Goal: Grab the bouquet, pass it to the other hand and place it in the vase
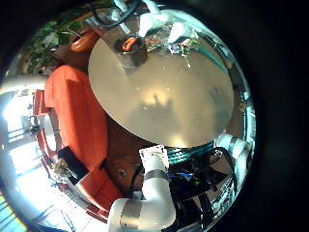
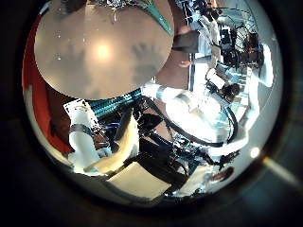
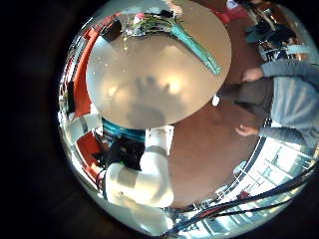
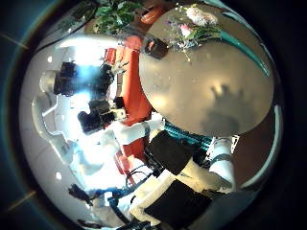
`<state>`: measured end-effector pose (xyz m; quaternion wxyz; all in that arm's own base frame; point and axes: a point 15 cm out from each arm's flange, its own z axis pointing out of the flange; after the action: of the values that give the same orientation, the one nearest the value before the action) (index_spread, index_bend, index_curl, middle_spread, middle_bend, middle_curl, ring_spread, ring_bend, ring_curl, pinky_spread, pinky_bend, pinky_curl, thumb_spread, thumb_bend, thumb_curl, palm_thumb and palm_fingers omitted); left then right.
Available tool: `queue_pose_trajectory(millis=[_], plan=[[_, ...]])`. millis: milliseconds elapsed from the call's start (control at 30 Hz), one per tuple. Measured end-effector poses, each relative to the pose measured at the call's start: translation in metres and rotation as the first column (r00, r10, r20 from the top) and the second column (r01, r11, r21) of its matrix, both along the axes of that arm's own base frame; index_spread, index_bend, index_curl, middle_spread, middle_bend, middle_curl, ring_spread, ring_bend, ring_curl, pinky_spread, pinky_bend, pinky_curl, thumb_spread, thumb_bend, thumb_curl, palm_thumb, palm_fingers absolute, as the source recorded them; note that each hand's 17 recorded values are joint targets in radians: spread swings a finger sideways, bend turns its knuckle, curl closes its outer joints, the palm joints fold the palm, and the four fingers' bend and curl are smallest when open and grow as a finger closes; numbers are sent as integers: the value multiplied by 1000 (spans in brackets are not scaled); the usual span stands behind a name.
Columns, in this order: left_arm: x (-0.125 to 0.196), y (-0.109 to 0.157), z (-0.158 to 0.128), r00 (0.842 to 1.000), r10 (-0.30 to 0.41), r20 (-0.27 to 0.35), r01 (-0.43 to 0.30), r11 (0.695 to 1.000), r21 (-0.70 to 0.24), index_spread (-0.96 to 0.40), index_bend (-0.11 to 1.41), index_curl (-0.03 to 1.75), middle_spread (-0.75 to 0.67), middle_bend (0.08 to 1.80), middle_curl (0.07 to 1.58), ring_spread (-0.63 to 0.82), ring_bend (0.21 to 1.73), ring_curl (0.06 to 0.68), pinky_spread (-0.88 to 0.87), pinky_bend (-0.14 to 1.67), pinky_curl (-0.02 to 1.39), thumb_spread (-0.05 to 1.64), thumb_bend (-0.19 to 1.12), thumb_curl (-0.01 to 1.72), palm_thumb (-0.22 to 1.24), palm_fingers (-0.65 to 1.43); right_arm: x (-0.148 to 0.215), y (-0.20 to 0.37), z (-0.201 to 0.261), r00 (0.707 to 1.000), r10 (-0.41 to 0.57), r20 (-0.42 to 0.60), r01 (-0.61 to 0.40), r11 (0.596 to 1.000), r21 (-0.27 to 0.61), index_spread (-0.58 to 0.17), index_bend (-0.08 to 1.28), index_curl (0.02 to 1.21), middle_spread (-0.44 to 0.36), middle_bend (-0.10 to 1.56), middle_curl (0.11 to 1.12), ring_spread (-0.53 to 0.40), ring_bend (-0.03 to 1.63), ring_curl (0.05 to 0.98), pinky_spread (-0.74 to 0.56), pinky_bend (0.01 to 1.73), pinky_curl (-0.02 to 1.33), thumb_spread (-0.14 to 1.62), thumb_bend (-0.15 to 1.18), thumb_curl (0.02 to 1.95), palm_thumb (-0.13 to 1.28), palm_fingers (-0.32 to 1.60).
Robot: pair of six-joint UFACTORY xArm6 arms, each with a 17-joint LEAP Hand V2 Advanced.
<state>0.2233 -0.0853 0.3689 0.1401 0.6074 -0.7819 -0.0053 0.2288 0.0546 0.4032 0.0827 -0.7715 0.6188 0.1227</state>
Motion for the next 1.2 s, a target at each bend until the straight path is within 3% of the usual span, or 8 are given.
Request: queue_pose_trajectory(millis=[333,667,833,1000,1033,1100,1200], plan=[[-5,3,0,1000,8,-4,-8,1000,-2,103,157,281,487,190,305,604,414,219,567,196,307,1051,-25,344,427,-28,1,0,-2,1000,-10,-10,10,1000,1,-368,167,300,-3,309,361,104,571,180,468,574,159,1190,-21,294,371,296],[-14,-12,-4,996,-93,-5,93,996,11,103,156,280,487,189,304,605,412,219,566,200,310,1051,-25,346,427,-26,5,-26,-9,995,-91,-35,91,996,-21,-364,167,297,-18,317,363,82,588,184,457,580,163,1190,-17,293,377,345],[-20,-11,2,989,-147,11,147,989,4,103,146,271,493,187,302,605,420,222,567,206,315,1049,-26,345,424,-36,31,-56,-34,983,-136,-120,125,988,-91,-354,177,304,-12,310,362,94,575,183,456,583,165,1180,-17,300,392,327],[-25,-16,2,977,-211,18,211,977,-3,103,147,266,495,188,300,604,421,222,566,213,318,1048,-25,344,423,-35,64,-96,-54,963,-246,-107,234,966,-114,-326,168,303,8,320,365,83,593,184,449,572,160,1168,-15,314,429,345],[-25,-17,2,976,-217,20,217,976,-4,103,152,266,495,187,299,604,420,222,566,212,318,1048,-25,344,423,-34,68,-105,-59,955,-274,-111,261,959,-114,-332,175,303,57,368,376,80,577,179,448,555,153,1164,-13,318,442,374],[-24,-19,-1,973,-230,18,230,973,-5,103,152,266,495,187,298,604,420,222,566,212,319,1048,-25,344,423,-34,76,-120,-68,943,-314,-114,301,947,-114,-347,186,309,45,379,378,65,584,179,439,533,146,1159,-12,327,460,394],[-21,-19,-6,972,-235,13,235,972,-5,103,153,266,490,188,299,603,422,222,565,214,320,1049,-26,345,419,-27,91,-139,-72,929,-357,-102,346,932,-112,-287,147,310,21,365,376,33,634,193,426,527,146,1139,-17,338,474,397]])
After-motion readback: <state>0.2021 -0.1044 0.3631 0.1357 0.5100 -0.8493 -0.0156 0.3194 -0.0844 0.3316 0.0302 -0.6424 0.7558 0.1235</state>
